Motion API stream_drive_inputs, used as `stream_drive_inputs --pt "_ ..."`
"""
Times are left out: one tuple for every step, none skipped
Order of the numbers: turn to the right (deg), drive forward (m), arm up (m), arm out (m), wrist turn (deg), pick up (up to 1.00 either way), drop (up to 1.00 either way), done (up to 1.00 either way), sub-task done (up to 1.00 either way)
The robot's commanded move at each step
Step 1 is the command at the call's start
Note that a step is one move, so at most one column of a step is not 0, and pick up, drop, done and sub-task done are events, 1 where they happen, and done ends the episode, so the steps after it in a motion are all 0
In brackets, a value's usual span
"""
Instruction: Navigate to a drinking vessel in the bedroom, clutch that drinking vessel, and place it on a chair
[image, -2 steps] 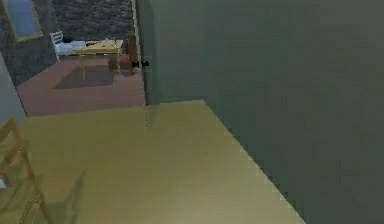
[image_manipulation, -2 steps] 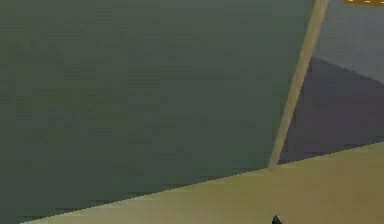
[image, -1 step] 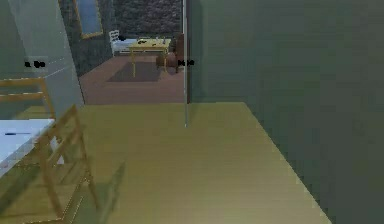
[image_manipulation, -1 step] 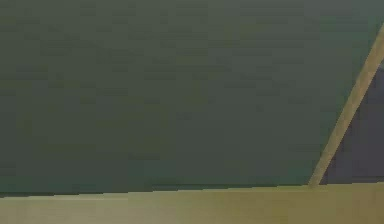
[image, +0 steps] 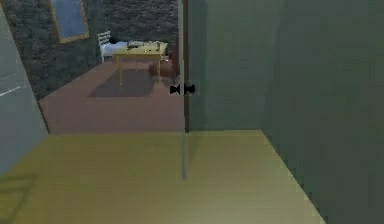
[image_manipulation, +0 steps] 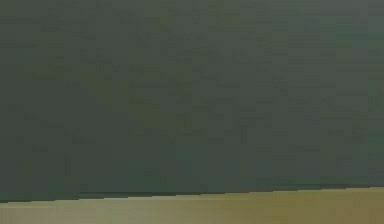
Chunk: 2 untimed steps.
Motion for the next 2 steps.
stream_drive_inputs --pt "-30.0 0.0 0.0 0.0 0.0 0.0 0.0 0.0 0.0" --pt "0.0 1.0 0.0 0.0 0.0 0.0 0.0 0.0 0.0"
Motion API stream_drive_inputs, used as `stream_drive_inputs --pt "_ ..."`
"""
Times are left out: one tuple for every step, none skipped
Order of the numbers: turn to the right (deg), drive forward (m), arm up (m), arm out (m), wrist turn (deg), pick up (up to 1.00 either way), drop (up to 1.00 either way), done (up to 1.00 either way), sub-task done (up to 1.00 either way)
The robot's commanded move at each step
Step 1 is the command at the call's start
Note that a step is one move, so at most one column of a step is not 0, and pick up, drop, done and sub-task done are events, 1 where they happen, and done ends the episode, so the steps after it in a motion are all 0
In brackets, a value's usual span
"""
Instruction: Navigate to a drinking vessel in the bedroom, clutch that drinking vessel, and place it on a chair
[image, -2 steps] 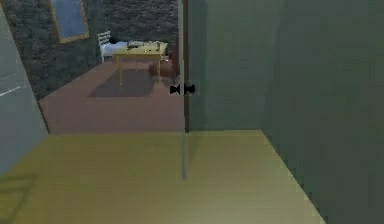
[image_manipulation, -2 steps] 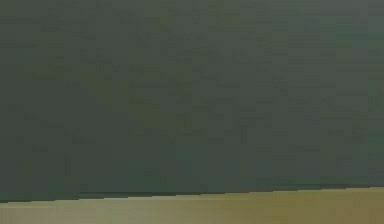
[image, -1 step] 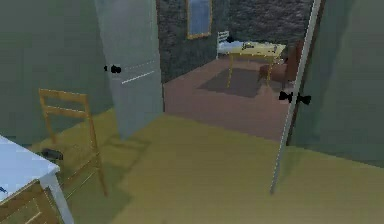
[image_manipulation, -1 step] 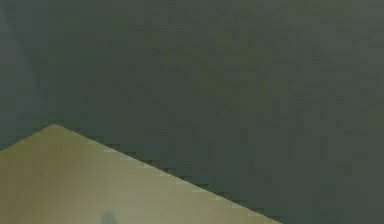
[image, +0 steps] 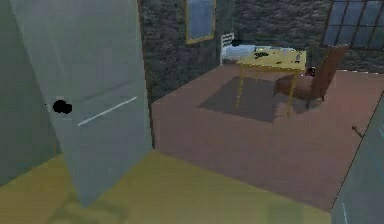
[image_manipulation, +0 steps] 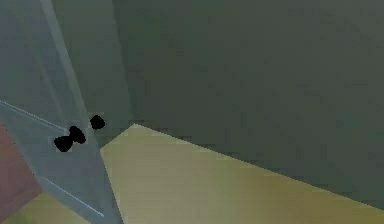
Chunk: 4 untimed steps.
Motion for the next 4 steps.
stream_drive_inputs --pt "0.0 0.3 0.0 0.0 0.0 0.0 0.0 0.0 0.0" --pt "9.0 0.0 0.0 0.0 0.0 0.0 0.0 0.0 0.0" --pt "0.0 1.0 0.0 0.0 0.0 0.0 0.0 0.0 0.0" --pt "0.0 0.75 0.0 0.0 0.0 0.0 0.0 0.0 0.0"
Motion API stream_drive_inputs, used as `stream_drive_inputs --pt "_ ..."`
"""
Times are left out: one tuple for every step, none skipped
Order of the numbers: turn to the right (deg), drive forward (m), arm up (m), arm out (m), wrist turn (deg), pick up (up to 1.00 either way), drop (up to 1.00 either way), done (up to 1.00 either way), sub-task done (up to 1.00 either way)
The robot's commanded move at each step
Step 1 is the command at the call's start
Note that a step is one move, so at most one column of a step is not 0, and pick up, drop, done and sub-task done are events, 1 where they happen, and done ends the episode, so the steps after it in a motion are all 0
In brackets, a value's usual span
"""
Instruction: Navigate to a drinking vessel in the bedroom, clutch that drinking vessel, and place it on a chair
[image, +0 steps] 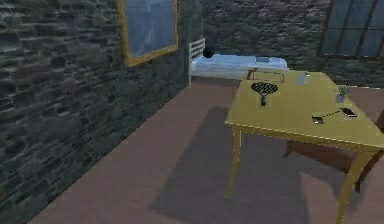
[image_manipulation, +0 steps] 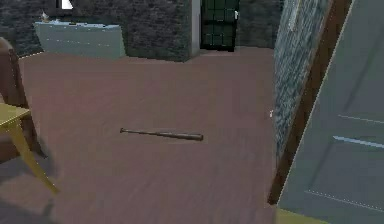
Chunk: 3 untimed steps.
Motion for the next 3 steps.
stream_drive_inputs --pt "-27.0 0.0 0.0 0.0 0.0 0.0 0.0 0.0 0.0" --pt "0.0 1.0 0.0 0.0 0.0 0.0 0.0 0.0 0.0" --pt "0.0 0.3 0.0 0.0 0.0 0.0 0.0 0.0 0.0"
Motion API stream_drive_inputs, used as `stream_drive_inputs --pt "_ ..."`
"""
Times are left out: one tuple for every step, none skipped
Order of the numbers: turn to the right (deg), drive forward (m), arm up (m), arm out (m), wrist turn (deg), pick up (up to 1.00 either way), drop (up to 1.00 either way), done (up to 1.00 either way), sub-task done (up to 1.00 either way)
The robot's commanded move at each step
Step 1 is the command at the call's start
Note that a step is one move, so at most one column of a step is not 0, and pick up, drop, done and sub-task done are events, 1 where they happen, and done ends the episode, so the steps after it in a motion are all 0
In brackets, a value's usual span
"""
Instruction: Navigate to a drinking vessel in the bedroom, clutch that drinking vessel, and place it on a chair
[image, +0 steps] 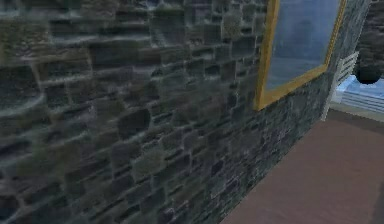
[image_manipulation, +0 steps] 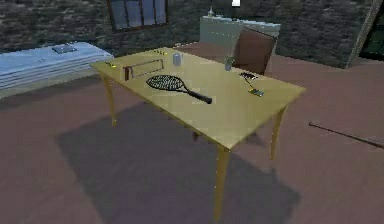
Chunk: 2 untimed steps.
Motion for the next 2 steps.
stream_drive_inputs --pt "45.0 0.0 0.0 0.0 0.0 0.0 0.0 0.0 0.0" --pt "3.0 0.0 0.0 0.0 0.0 0.0 0.0 0.0 0.0"
